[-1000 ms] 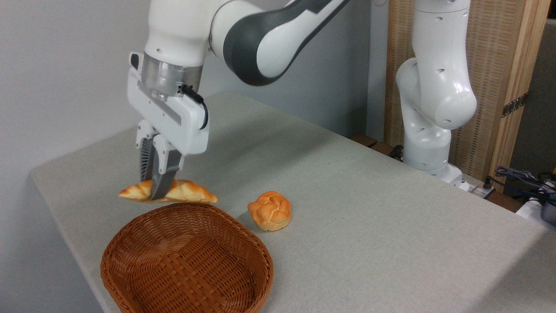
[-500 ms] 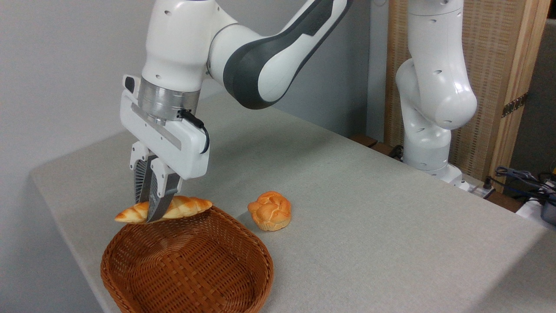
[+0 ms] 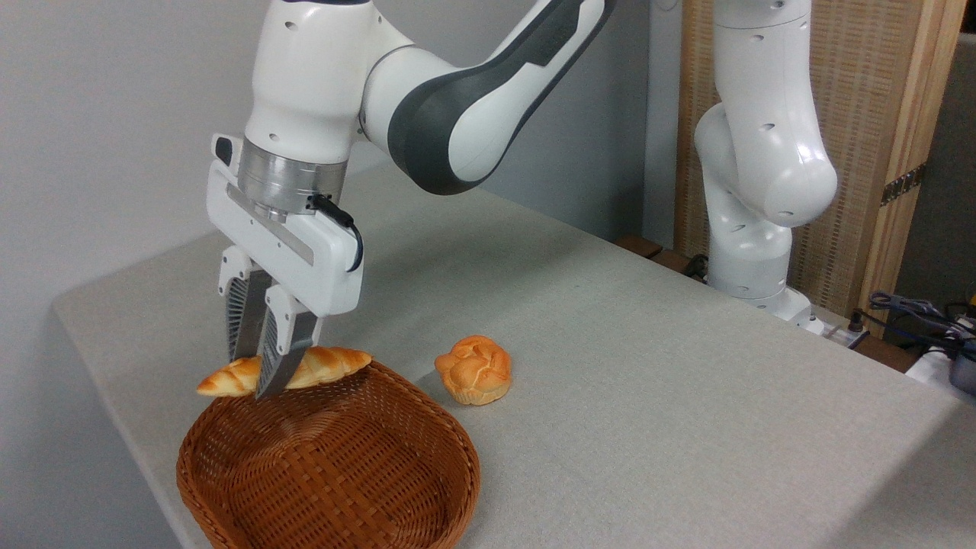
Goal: Put bread into the basket
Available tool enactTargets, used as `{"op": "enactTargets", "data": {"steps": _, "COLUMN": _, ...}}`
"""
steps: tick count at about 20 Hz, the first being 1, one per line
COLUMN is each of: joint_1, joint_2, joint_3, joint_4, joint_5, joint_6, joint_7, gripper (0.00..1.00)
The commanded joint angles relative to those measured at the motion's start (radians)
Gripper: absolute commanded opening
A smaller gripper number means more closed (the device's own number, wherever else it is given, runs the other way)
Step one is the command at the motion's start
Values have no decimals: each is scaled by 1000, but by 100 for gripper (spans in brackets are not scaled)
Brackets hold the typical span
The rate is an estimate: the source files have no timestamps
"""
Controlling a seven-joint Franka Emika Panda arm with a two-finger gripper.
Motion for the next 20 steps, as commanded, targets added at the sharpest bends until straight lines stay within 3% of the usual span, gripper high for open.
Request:
{"op": "enactTargets", "data": {"steps": 1, "joint_1": -6, "joint_2": 3, "joint_3": 11, "joint_4": 13, "joint_5": -22, "joint_6": 7, "joint_7": 12, "gripper": 100}}
{"op": "enactTargets", "data": {"steps": 9, "joint_1": 7, "joint_2": -40, "joint_3": 13, "joint_4": 13, "joint_5": -24, "joint_6": -31, "joint_7": -2, "gripper": 100}}
{"op": "enactTargets", "data": {"steps": 15, "joint_1": 7, "joint_2": -107, "joint_3": 11, "joint_4": 13, "joint_5": -19, "joint_6": -203, "joint_7": -3, "gripper": 100}}
{"op": "enactTargets", "data": {"steps": 17, "joint_1": 5, "joint_2": -158, "joint_3": 6, "joint_4": 13, "joint_5": 52, "joint_6": -363, "joint_7": -3, "gripper": 100}}
{"op": "enactTargets", "data": {"steps": 20, "joint_1": -2, "joint_2": -219, "joint_3": -18, "joint_4": 13, "joint_5": 149, "joint_6": -508, "joint_7": -16, "gripper": 100}}
